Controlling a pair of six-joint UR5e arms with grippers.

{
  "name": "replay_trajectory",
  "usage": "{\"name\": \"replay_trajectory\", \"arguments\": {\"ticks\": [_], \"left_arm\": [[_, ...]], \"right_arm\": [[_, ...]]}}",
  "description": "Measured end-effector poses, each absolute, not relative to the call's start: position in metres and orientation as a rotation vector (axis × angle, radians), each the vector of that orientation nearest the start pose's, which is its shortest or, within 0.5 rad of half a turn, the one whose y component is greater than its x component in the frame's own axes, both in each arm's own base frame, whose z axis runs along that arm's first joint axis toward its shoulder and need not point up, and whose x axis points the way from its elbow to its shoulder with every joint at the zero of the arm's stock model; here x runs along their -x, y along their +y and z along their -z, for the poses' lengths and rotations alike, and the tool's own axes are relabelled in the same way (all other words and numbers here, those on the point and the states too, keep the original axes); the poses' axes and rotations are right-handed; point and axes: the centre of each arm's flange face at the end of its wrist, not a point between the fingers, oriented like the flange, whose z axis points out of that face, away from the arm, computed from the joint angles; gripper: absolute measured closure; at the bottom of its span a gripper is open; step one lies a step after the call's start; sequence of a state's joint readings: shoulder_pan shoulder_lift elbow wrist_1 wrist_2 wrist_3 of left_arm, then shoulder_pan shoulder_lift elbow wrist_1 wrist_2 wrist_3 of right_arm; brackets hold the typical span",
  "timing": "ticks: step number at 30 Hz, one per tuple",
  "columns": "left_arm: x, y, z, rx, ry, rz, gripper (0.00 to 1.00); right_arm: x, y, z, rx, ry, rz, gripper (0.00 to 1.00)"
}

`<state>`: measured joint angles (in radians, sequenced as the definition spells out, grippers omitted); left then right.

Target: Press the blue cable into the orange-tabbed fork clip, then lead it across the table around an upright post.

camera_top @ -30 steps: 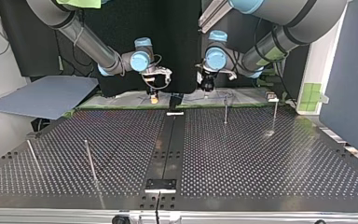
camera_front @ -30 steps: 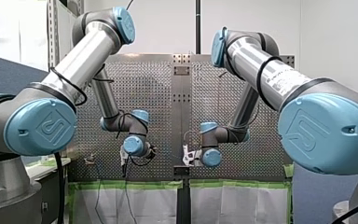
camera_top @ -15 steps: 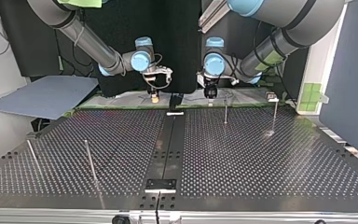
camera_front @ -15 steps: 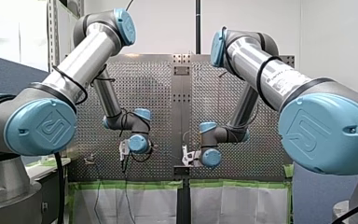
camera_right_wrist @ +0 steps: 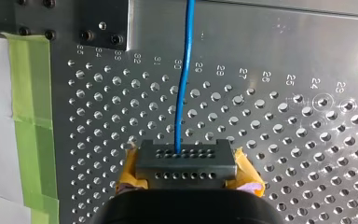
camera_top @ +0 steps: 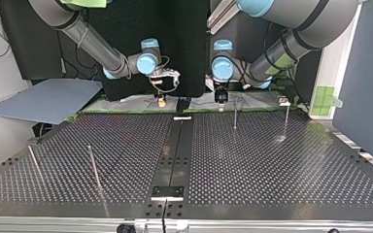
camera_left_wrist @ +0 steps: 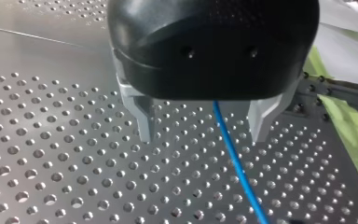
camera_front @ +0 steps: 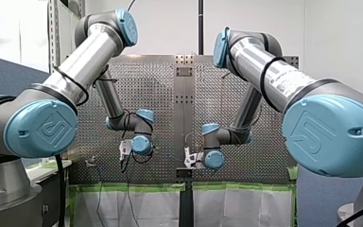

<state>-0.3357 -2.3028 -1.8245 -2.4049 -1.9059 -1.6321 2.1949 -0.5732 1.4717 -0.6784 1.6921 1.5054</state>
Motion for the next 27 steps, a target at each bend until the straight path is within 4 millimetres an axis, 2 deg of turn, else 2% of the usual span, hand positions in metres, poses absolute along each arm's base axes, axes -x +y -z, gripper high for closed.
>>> {"name": "replay_trajectory", "arguments": {"ticks": [6, 12, 23, 27], "left_arm": [[-0.511, -0.286, -0.038, -0.015, 1.801, -0.015, 0.0], [-0.51, -0.285, -0.038, -0.01, 1.815, -0.035, 0.0], [-0.514, -0.294, -0.005, -0.029, 1.878, -0.061, 0.0], [-0.519, -0.299, -0.002, -0.031, 1.885, -0.074, 0.0]], "right_arm": [[-0.494, -0.478, 0.032, -1.784, -0.955, -1.364, 1.0], [-0.494, -0.479, 0.032, -1.782, -0.955, -1.365, 1.0], [-0.492, -0.481, 0.032, -1.782, -0.959, -1.361, 1.0], [-0.491, -0.481, 0.032, -1.783, -0.959, -1.36, 1.0]]}}
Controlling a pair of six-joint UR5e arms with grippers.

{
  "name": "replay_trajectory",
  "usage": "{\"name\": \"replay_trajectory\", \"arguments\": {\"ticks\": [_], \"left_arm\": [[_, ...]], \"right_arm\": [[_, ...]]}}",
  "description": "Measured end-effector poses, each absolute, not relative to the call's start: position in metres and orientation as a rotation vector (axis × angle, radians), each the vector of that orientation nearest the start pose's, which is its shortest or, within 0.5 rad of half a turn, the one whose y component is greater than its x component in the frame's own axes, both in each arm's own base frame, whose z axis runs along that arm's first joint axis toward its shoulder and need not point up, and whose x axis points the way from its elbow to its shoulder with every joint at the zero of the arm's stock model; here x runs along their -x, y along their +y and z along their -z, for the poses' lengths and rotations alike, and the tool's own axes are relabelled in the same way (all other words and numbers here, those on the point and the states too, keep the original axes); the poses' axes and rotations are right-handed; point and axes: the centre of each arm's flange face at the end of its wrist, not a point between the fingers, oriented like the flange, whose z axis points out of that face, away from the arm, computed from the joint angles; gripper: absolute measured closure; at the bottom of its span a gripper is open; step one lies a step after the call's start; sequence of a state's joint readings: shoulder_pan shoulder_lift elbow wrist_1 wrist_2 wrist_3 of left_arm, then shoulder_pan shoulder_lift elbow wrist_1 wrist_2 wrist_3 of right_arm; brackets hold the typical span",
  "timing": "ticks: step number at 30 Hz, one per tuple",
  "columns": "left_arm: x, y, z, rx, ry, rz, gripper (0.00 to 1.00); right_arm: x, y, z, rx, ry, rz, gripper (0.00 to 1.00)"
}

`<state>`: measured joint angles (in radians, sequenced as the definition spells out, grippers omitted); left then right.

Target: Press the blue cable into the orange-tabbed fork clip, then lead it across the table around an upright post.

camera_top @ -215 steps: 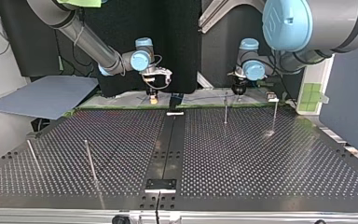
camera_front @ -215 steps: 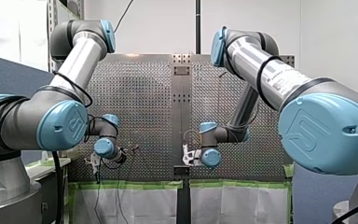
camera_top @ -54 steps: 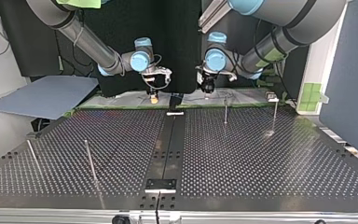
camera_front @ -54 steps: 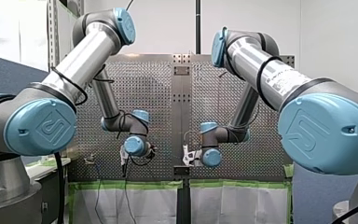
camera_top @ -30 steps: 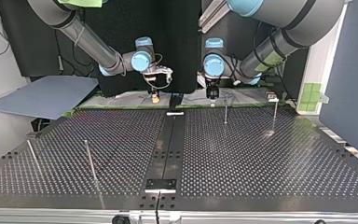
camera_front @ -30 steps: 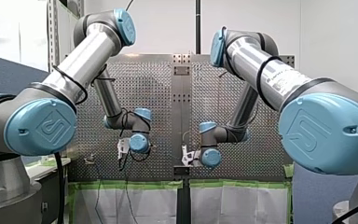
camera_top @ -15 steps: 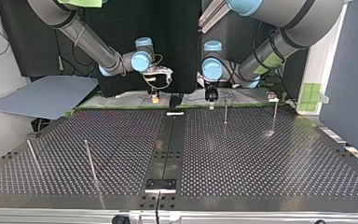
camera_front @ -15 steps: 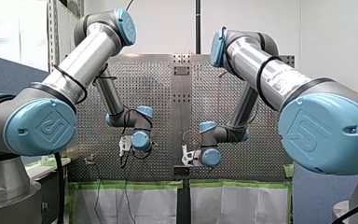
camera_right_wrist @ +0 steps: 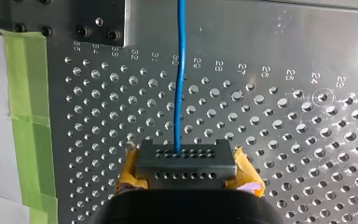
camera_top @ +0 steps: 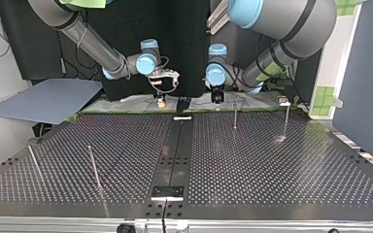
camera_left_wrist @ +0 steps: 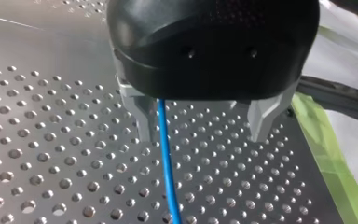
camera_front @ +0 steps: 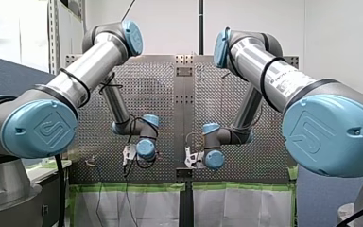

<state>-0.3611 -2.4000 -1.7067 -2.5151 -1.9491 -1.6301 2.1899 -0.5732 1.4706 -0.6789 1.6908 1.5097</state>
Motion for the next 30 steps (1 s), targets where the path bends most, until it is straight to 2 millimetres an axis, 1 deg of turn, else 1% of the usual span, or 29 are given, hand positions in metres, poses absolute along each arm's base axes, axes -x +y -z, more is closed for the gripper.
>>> {"name": "replay_trajectory", "arguments": {"ticks": [9, 18, 19, 20, 21, 22, 23, 24, 25, 26, 28, 29, 30], "left_arm": [[-0.539, -0.313, -0.02, -0.036, 1.881, -0.083, 0.0], [-0.54, -0.318, -0.023, -0.061, 1.891, -0.095, 0.0], [-0.54, -0.318, -0.023, -0.063, 1.891, -0.095, 0.06], [-0.539, -0.319, -0.023, -0.066, 1.891, -0.095, 0.06], [-0.539, -0.32, -0.023, -0.068, 1.891, -0.095, 0.16], [-0.538, -0.32, -0.023, -0.07, 1.892, -0.095, 0.32], [-0.538, -0.321, -0.023, -0.073, 1.892, -0.095, 0.32], [-0.538, -0.321, -0.023, -0.074, 1.893, -0.096, 0.43], [-0.537, -0.322, -0.023, -0.076, 1.894, -0.096, 0.62], [-0.537, -0.322, -0.023, -0.079, 1.896, -0.097, 0.62], [-0.536, -0.323, -0.023, -0.079, 1.898, -0.099, 0.88], [-0.535, -0.323, -0.023, -0.078, 1.9, -0.105, 0.88], [-0.535, -0.323, -0.023, -0.076, 1.901, -0.111, 1.0]], "right_arm": [[-0.492, -0.48, 0.033, -1.788, -0.959, -1.359, 1.0], [-0.491, -0.48, 0.033, -1.789, -0.961, -1.356, 1.0], [-0.491, -0.48, 0.033, -1.789, -0.961, -1.356, 1.0], [-0.49, -0.48, 0.033, -1.79, -0.962, -1.355, 1.0], [-0.49, -0.48, 0.033, -1.791, -0.962, -1.355, 1.0], [-0.49, -0.48, 0.033, -1.792, -0.963, -1.354, 1.0], [-0.49, -0.48, 0.033, -1.793, -0.963, -1.353, 1.0], [-0.49, -0.48, 0.033, -1.794, -0.963, -1.352, 1.0], [-0.49, -0.48, 0.033, -1.794, -0.964, -1.351, 1.0], [-0.49, -0.48, 0.033, -1.795, -0.964, -1.351, 1.0], [-0.49, -0.48, 0.033, -1.795, -0.965, -1.35, 1.0], [-0.49, -0.48, 0.033, -1.795, -0.965, -1.349, 1.0], [-0.489, -0.48, 0.034, -1.796, -0.966, -1.349, 1.0]]}}
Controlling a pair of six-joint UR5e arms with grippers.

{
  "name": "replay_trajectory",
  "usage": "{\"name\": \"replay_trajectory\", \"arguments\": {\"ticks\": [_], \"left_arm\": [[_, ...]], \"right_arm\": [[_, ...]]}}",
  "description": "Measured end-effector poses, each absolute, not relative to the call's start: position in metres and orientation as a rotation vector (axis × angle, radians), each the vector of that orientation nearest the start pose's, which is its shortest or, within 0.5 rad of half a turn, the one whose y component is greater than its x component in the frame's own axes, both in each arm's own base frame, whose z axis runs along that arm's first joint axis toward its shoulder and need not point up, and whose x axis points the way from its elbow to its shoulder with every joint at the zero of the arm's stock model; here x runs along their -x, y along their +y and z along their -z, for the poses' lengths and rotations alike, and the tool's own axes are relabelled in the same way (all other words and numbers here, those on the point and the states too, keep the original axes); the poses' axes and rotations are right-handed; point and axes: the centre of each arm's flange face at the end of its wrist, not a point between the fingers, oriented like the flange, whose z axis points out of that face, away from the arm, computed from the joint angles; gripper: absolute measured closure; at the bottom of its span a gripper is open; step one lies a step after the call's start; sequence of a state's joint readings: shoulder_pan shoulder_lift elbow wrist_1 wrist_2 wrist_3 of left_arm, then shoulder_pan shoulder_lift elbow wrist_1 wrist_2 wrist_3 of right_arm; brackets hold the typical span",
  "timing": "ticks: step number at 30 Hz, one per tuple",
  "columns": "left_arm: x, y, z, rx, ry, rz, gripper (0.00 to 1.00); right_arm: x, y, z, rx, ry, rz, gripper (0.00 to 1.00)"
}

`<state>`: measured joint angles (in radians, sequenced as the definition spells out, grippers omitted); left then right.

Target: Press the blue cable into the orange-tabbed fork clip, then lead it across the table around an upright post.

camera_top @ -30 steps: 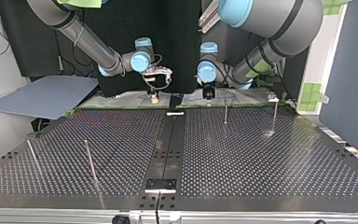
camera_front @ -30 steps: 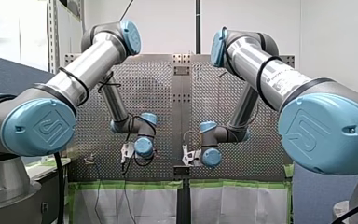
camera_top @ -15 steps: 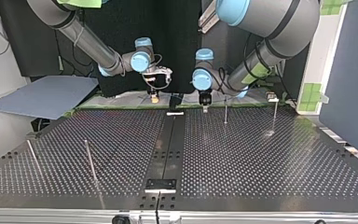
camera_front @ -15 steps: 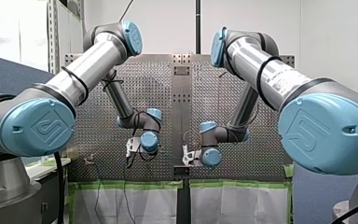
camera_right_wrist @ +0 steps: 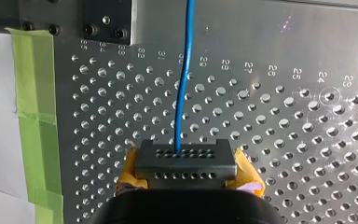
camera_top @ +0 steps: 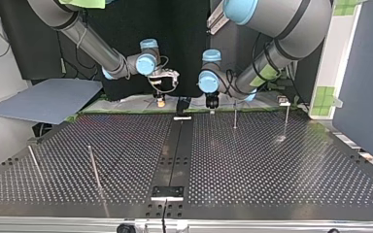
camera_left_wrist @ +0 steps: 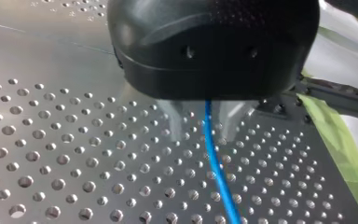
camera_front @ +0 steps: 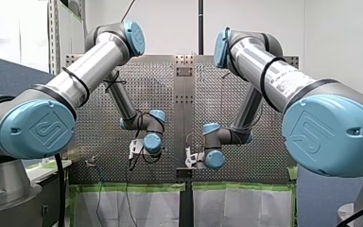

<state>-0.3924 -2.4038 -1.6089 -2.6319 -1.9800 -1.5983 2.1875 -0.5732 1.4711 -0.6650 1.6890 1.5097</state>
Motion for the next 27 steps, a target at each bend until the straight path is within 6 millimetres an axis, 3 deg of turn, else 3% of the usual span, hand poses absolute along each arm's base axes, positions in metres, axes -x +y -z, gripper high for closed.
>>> {"name": "replay_trajectory", "arguments": {"ticks": [19, 22, 27], "left_arm": [[-0.527, -0.322, -0.022, -0.09, 1.931, -0.161, 1.0], [-0.524, -0.325, -0.025, -0.099, 1.939, -0.161, 1.0], [-0.521, -0.336, -0.048, -0.096, 1.914, -0.128, 1.0]], "right_arm": [[-0.484, -0.479, 0.033, -1.825, -0.979, -1.3, 1.0], [-0.483, -0.48, 0.023, -1.821, -0.985, -1.289, 1.0], [-0.484, -0.484, -0.006, -1.804, -0.988, -1.292, 1.0]]}}
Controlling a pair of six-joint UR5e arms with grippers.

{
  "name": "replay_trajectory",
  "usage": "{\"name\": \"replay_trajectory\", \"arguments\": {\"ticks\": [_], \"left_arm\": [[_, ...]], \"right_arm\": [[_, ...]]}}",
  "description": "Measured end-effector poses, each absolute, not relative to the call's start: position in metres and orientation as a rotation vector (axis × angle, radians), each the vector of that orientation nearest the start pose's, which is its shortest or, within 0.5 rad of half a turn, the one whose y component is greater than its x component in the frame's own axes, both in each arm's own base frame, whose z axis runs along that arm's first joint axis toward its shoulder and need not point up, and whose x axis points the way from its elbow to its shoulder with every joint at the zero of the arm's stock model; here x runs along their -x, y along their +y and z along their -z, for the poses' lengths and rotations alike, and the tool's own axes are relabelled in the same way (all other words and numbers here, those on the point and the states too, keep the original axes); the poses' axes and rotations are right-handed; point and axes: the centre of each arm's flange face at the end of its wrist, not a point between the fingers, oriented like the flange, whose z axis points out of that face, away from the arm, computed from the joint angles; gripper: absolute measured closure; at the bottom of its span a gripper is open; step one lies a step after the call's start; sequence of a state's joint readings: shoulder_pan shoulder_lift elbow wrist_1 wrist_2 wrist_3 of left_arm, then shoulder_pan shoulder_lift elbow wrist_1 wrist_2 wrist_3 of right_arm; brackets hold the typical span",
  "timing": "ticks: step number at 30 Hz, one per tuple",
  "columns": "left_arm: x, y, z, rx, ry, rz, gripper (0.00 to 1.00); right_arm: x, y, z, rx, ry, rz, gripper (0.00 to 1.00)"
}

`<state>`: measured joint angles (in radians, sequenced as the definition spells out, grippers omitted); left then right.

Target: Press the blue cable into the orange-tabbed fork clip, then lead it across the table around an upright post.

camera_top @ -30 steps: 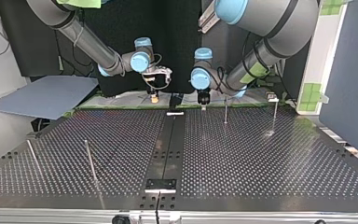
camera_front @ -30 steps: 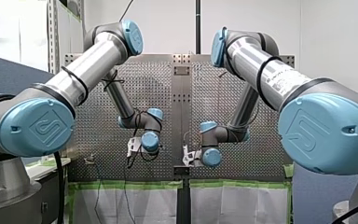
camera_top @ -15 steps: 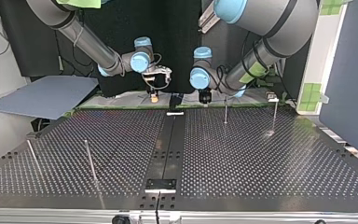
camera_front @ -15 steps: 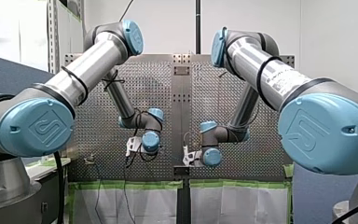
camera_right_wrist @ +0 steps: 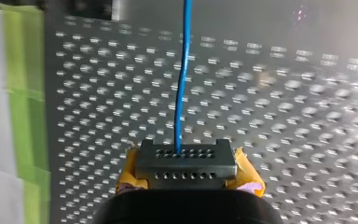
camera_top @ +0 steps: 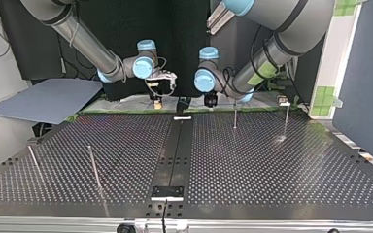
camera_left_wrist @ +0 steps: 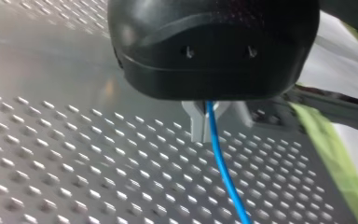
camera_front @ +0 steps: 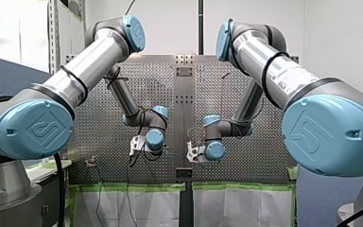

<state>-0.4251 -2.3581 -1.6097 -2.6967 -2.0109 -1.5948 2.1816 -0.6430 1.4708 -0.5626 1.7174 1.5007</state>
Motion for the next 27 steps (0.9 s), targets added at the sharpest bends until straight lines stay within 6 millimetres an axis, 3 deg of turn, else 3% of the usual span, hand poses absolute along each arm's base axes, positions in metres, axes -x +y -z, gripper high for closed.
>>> {"name": "replay_trajectory", "arguments": {"ticks": [11, 27], "left_arm": [[-0.503, -0.357, -0.101, -0.07, 1.867, -0.047, 1.0], [-0.485, -0.368, -0.19, -0.001, 1.764, 0.04, 1.0]], "right_arm": [[-0.487, -0.489, -0.075, -1.761, -0.977, -1.332, 1.0], [-0.489, -0.494, -0.184, -1.642, -0.933, -1.462, 1.0]]}}
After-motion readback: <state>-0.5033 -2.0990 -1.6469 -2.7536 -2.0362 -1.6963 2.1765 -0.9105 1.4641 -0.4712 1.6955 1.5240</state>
